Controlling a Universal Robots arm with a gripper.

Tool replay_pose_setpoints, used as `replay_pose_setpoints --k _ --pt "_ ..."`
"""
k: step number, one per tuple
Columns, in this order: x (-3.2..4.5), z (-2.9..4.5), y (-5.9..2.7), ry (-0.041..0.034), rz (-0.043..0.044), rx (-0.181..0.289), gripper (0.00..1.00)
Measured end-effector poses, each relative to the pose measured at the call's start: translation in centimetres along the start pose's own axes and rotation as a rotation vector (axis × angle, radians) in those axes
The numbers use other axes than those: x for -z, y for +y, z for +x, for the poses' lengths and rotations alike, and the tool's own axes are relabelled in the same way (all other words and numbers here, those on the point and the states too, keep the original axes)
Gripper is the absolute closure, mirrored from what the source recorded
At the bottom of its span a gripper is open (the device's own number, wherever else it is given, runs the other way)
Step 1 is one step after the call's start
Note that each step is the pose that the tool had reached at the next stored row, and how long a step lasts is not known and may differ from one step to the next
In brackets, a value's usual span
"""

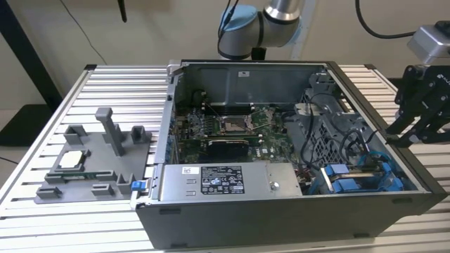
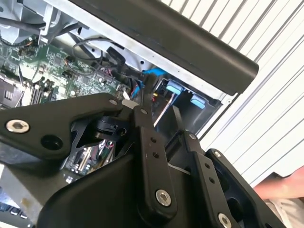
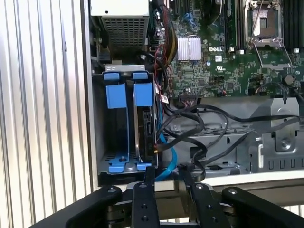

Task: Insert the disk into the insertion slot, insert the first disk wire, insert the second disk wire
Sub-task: 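Insert the second disk wire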

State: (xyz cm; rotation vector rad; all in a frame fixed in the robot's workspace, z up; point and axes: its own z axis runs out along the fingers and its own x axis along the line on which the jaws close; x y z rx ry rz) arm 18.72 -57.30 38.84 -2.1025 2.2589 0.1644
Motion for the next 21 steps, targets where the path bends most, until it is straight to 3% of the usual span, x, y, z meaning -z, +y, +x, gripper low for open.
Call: replay_pose_setpoints --k 14,21 --pt "-0.01 -0.13 -1.07 -0.0031 -0.0002 0.0 0.0" --pt "-0.03 -0.13 -1.14 -0.003 -0.0002 0.0 0.0"
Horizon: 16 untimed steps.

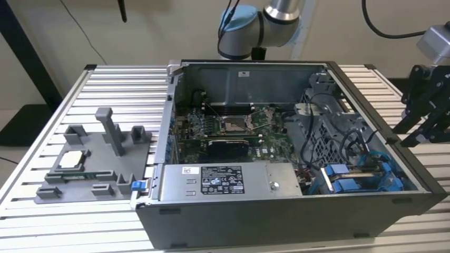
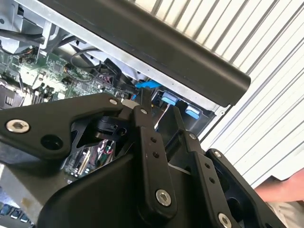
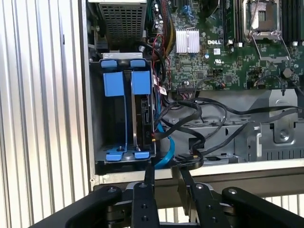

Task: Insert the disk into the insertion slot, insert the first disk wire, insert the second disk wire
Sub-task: 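Insert the second disk wire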

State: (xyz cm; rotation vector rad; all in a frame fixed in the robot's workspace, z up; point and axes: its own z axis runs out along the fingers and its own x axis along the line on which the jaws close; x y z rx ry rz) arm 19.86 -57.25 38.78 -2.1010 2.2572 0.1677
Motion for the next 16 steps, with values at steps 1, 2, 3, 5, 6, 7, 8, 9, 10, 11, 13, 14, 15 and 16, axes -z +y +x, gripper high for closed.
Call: replay_pose_setpoints --k 1,2,3,5,6,7,8,9,10,11,13,14,15,16 --pt "-0.03 0.0 0.0 -0.0003 0.0 0.0 0.0" --pt "-0.07 0.0 -0.01 -0.0008 -0.0001 0.0 0.0" --pt "-0.12 0.0 -0.01 -0.0013 -0.0001 0.0 0.0" --pt "-0.25 0.01 -0.01 -0.0038 -0.0003 0.0 0.0" --pt "-0.31 0.01 -0.02 -0.0053 -0.0004 0.0 0.0" --pt "-0.36 0.01 -0.02 -0.007 -0.0005 0.0 0.0" --pt "-0.43 0.02 -0.02 -0.0091 -0.0007 0.0 0.0" --pt "-0.5 0.02 -0.03 -0.0117 -0.0009 0.001 0.0" --pt "-0.56 0.02 -0.02 -0.0147 -0.0011 0.001 0.0" --pt "-0.62 0.02 -0.03 -0.0193 -0.0014 0.001 0.0" --pt "-0.68 0.03 -0.03 -0.0327 -0.0025 0.001 0.0" --pt "-0.69 0.03 -0.03 -0.0368 -0.0028 0.001 0.0" --pt "-0.69 0.03 -0.03 -0.0372 -0.0028 0.001 0.0" --pt "-0.69 0.03 -0.03 -0.0375 -0.0028 0.001 0.0"
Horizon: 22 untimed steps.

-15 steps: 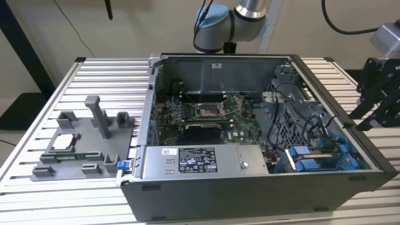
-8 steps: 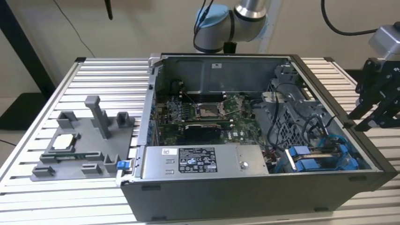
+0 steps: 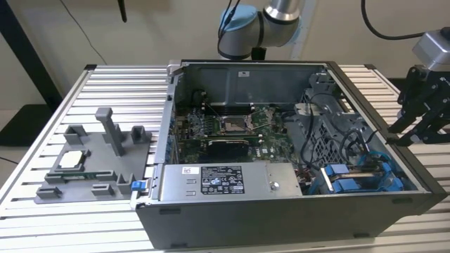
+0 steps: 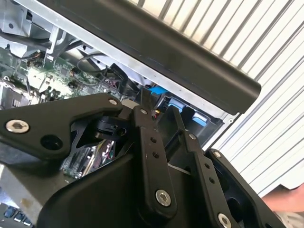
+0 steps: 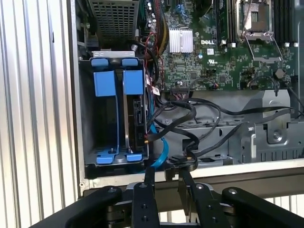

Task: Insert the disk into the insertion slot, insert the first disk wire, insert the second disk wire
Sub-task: 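Insert the second disk wire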

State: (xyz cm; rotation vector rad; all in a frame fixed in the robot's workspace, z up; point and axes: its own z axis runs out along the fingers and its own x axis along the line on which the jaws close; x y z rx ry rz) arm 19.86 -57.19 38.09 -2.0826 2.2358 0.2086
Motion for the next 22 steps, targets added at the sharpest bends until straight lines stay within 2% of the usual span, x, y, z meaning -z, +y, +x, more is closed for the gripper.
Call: replay_pose_setpoints --k 5,8,11,14,18,20,22 --pt "0.0 0.01 0.0 -0.0021 -0.0001 0.0 0.0" --pt "-0.05 0.02 0.0 -0.0105 -0.0008 0.0 0.0" --pt "-0.09 0.02 -0.01 -0.0245 -0.0018 0.001 0.0" --pt "-0.1 0.02 -0.01 -0.0435 -0.0032 0.002 0.0" --pt "-0.18 0.04 -0.02 -0.0581 -0.0043 0.002 0.0" --pt "-0.27 0.05 -0.05 -0.0688 -0.0051 0.002 0.0" --pt "-0.3 0.12 -0.13 -0.0702 -0.0052 0.002 0.0"
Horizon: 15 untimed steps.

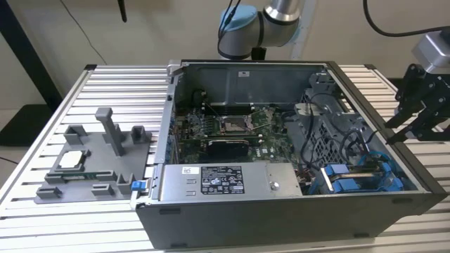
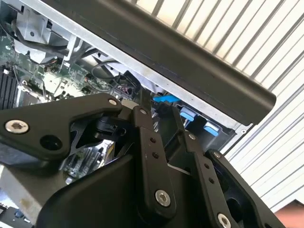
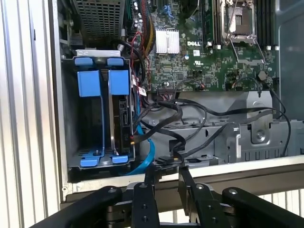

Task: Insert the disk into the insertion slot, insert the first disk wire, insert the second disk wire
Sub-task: 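Insert the second disk wire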

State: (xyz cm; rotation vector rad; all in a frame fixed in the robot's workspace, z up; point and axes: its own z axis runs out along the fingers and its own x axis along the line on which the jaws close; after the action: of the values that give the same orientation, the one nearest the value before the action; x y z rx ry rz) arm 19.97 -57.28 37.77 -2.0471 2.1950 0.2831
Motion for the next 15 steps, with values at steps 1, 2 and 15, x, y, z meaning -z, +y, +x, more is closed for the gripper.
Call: replay_pose_setpoints --k 1,2,15 --pt "0.0 0.08 -0.05 -0.0004 -0.0001 0.0 0.0" --pt "0.0 0.17 -0.09 -0.0007 -0.0002 0.0 0.0" --pt "0.0 0.97 -0.29 -0.0008 -0.0008 0.0 0.0"
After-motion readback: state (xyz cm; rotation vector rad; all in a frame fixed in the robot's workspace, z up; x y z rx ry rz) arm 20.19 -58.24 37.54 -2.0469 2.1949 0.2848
